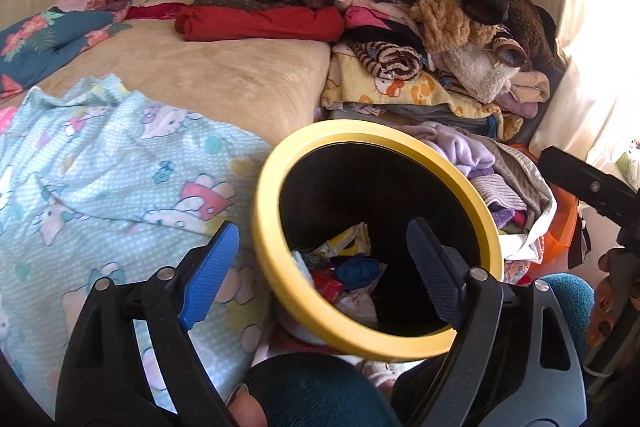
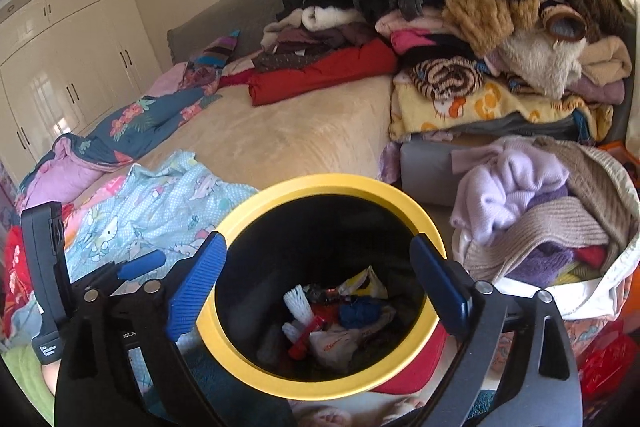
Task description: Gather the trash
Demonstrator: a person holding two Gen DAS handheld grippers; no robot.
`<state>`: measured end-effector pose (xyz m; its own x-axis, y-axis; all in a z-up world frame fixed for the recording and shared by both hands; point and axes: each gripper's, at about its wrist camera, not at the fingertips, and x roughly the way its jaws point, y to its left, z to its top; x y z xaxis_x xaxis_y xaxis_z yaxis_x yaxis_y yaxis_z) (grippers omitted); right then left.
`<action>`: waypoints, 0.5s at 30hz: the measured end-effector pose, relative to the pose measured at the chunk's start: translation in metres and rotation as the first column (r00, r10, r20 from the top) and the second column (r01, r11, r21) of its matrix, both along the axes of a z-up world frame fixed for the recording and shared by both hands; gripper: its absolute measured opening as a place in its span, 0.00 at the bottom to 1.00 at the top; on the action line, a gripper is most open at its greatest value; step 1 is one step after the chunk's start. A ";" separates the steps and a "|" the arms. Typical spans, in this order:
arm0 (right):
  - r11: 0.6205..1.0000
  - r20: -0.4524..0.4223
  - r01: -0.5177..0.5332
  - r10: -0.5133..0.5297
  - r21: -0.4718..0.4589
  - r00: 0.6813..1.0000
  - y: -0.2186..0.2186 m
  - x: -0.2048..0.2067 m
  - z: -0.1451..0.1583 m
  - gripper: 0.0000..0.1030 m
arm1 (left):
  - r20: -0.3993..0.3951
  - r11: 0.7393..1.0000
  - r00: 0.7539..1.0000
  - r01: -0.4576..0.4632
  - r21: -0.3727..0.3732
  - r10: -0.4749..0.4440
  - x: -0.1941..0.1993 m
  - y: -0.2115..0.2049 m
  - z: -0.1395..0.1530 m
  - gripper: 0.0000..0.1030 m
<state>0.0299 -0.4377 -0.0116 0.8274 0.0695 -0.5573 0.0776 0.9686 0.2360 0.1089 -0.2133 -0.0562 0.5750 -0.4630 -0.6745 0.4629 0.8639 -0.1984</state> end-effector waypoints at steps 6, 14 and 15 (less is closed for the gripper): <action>1.000 0.090 -0.006 0.007 -0.017 0.996 0.019 -0.010 0.008 0.94 | 0.037 0.998 0.997 -0.065 -0.009 0.065 -0.012 0.037 0.012 0.89; 0.997 0.248 0.000 0.021 -0.083 0.969 0.064 -0.034 0.013 0.94 | 0.154 0.985 0.973 -0.173 -0.021 0.174 -0.042 0.082 0.031 0.89; 0.996 0.271 -0.001 0.025 -0.089 0.962 0.070 -0.038 0.013 0.94 | 0.168 0.983 0.969 -0.182 -0.023 0.183 -0.045 0.086 0.033 0.89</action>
<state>-0.0080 -0.3680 0.0014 0.9478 0.0421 -0.3161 0.0099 0.9869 0.1611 0.0637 -0.1275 -0.0232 0.7554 -0.3442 -0.5576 0.3250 0.9357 -0.1373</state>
